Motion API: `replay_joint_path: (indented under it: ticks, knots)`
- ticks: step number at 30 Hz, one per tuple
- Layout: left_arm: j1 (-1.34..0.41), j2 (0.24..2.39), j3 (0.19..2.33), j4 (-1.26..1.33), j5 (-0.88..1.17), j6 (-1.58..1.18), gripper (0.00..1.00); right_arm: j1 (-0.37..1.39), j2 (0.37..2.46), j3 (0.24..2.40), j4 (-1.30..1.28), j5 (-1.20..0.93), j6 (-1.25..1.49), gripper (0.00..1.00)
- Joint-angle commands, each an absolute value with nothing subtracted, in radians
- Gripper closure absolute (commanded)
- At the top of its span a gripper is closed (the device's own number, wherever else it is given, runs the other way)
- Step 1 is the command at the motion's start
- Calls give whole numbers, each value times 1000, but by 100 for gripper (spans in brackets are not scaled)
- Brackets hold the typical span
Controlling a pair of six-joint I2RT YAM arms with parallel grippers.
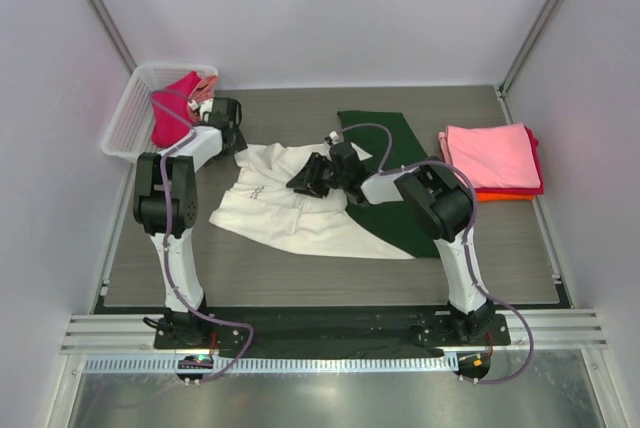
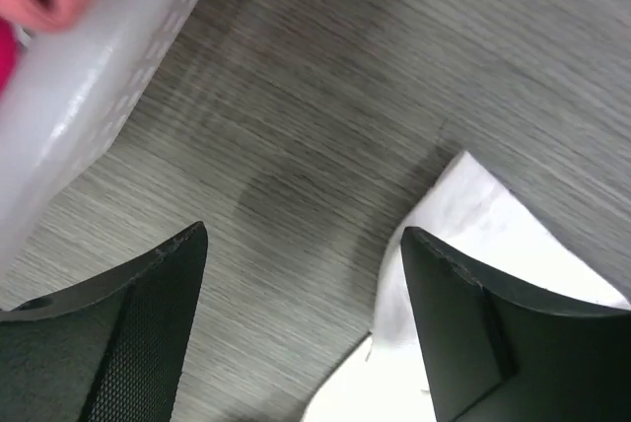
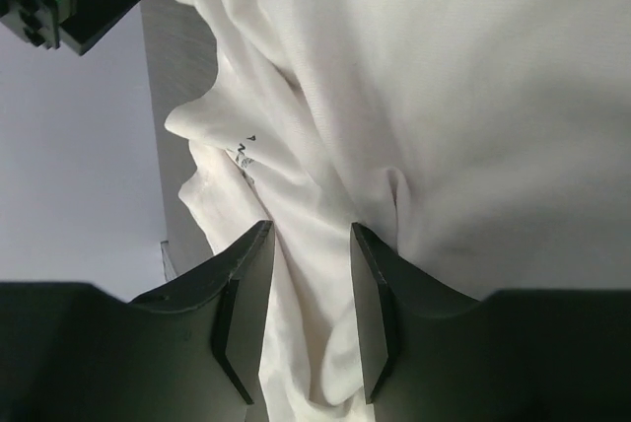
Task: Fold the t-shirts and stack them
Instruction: Fold the tshirt
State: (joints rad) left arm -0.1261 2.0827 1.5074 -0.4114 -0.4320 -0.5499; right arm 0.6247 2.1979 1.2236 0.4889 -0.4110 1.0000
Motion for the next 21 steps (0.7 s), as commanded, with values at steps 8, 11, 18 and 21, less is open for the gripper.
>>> replay_joint_path:
  ticks: [8, 11, 18, 21]
  knots:
    - [-101, 2118, 1657, -359, -167, -558, 22, 549, 2036, 1307, 307, -316, 795, 55]
    - [-101, 2117, 1640, -339, -111, -568, 22, 545, 2034, 1362, 292, -348, 766, 55]
    - [-100, 2172, 1669, -391, -64, -587, 27, 476, 2000, 1436, 227, -327, 741, 55]
    - [-94, 2200, 1707, -413, -38, -586, 29, 445, 1983, 1466, 219, -324, 742, 55]
